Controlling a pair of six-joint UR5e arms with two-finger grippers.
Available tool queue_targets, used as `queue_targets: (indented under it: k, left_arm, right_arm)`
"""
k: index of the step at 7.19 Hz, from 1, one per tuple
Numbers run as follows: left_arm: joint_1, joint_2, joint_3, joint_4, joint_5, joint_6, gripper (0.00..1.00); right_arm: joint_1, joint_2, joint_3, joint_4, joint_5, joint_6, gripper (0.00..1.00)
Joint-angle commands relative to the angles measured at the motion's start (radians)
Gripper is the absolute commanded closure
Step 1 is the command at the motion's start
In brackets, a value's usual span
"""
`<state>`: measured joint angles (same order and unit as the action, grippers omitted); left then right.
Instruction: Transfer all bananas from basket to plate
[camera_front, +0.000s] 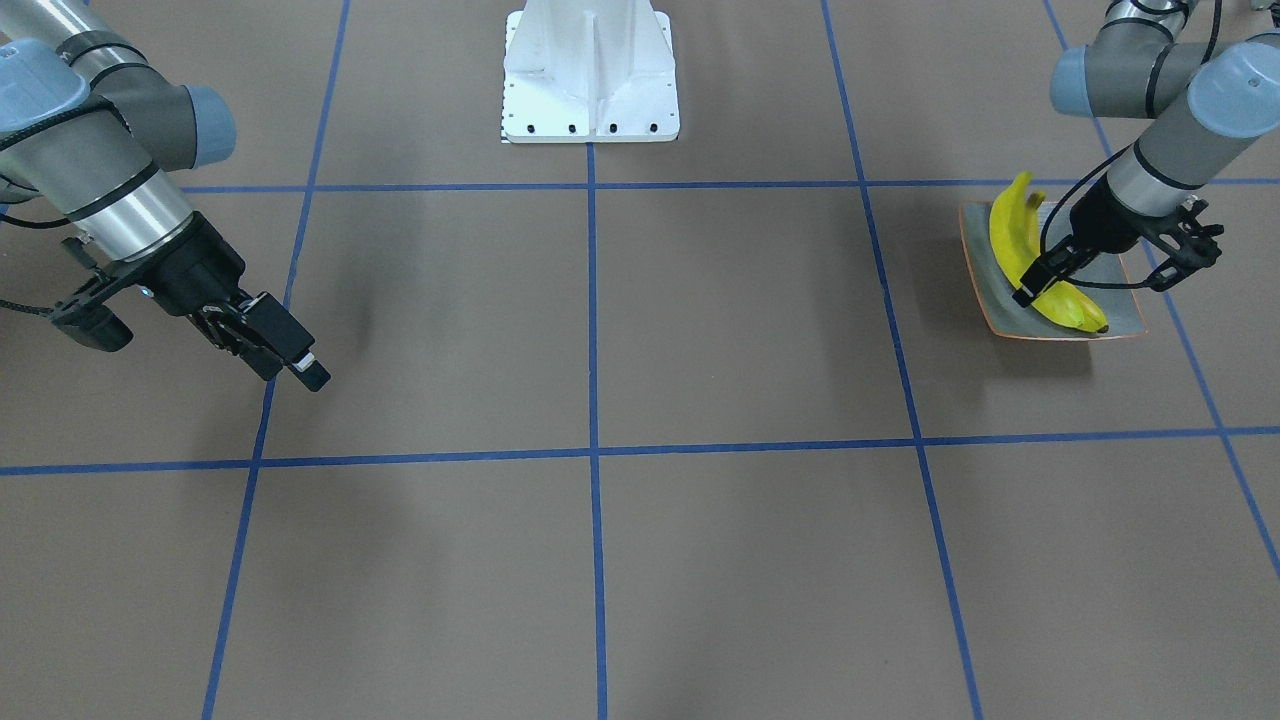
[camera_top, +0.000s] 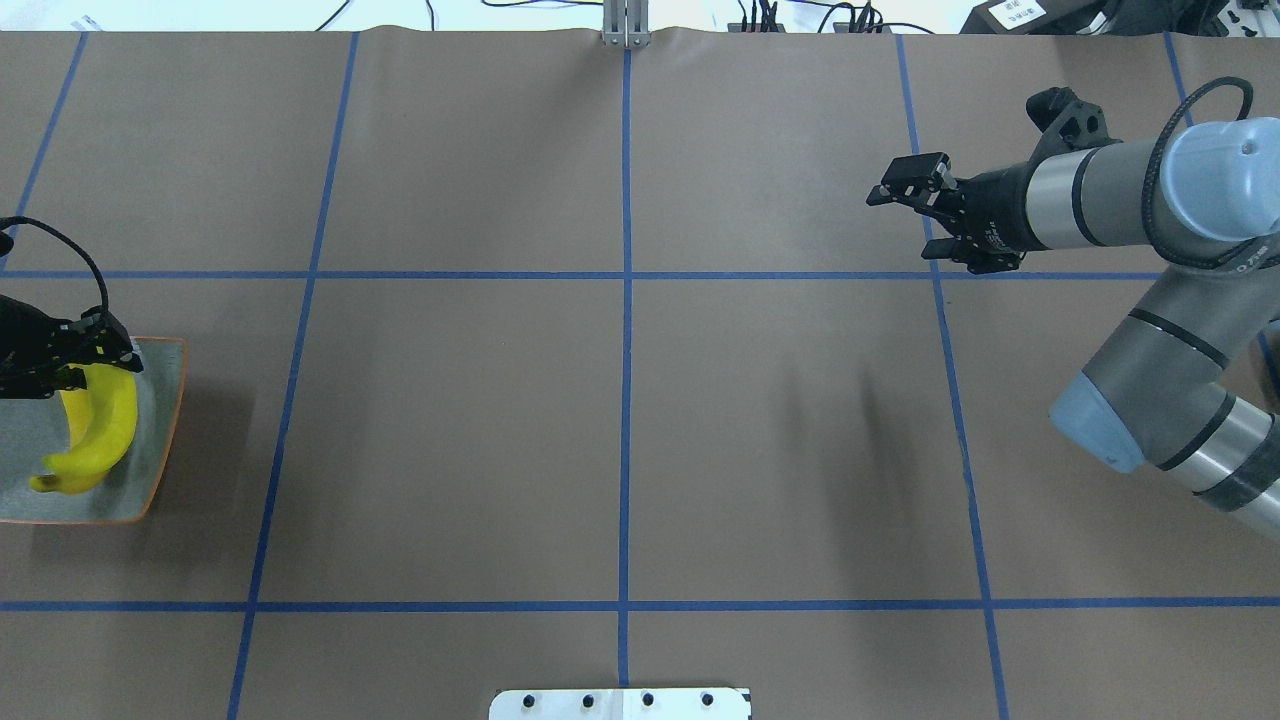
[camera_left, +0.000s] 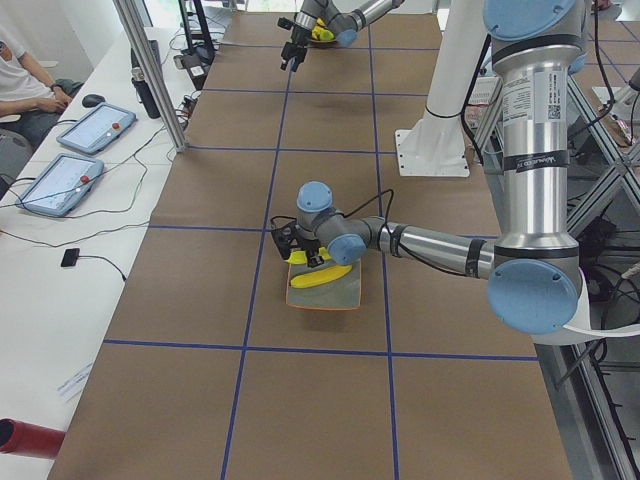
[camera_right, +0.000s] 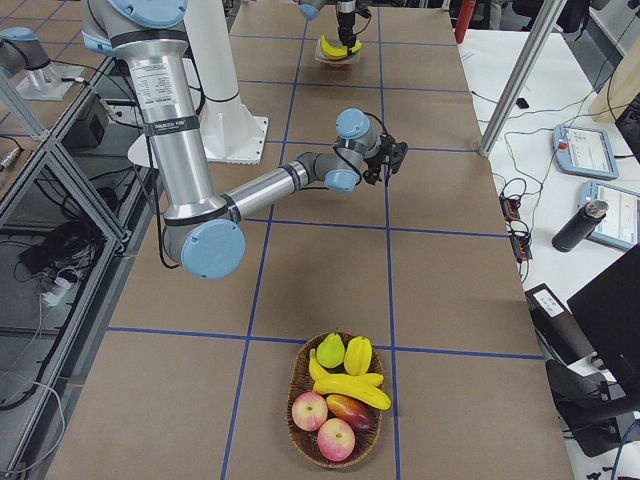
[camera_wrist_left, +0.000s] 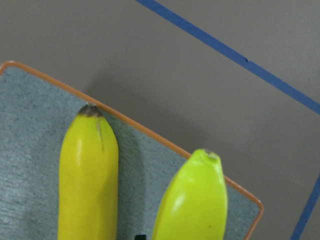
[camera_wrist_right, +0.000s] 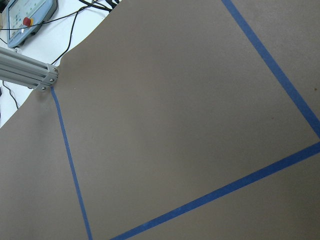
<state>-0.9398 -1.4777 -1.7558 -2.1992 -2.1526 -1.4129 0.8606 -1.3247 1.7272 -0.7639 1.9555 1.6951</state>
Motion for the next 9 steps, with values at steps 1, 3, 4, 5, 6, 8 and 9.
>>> queue_targets:
  k: [1,3,4,5,6,8,9]
  left_arm:
    - [0.001,0.000,0.015,-0.002,0.019,0.002,0.19]
    - [0.007,0.002,0.009,-0.007,0.036,0.003,0.01]
    - [0.007,0.001,-0.004,-0.007,0.028,0.005,0.01]
    - [0.006,0.002,-0.028,-0.005,0.027,0.005,0.01]
    - [-0.002,-0.003,-0.063,-0.002,0.010,0.005,0.01]
    - [-0.057,-0.066,-0.085,-0.002,-0.073,0.009,0.01]
    - [-0.059,-0.113,-0.082,-0.001,-0.075,0.008,0.01]
  right_arm:
    - [0.000,-0.001,0.000,0.000,-0.001,0.000,0.00]
    - [0.000,-0.001,-0.001,0.000,-0.001,0.000,0.00]
    - [0.002,-0.005,0.000,0.000,-0.001,0.000,0.00]
    - [0.003,-0.014,0.002,0.000,0.000,-0.002,0.00]
    - [0.012,-0.046,0.003,0.002,0.000,-0.009,0.00]
    - [0.085,-0.222,0.056,0.017,0.016,-0.198,0.00]
    - [0.127,-0.308,0.066,0.017,0.014,-0.307,0.00]
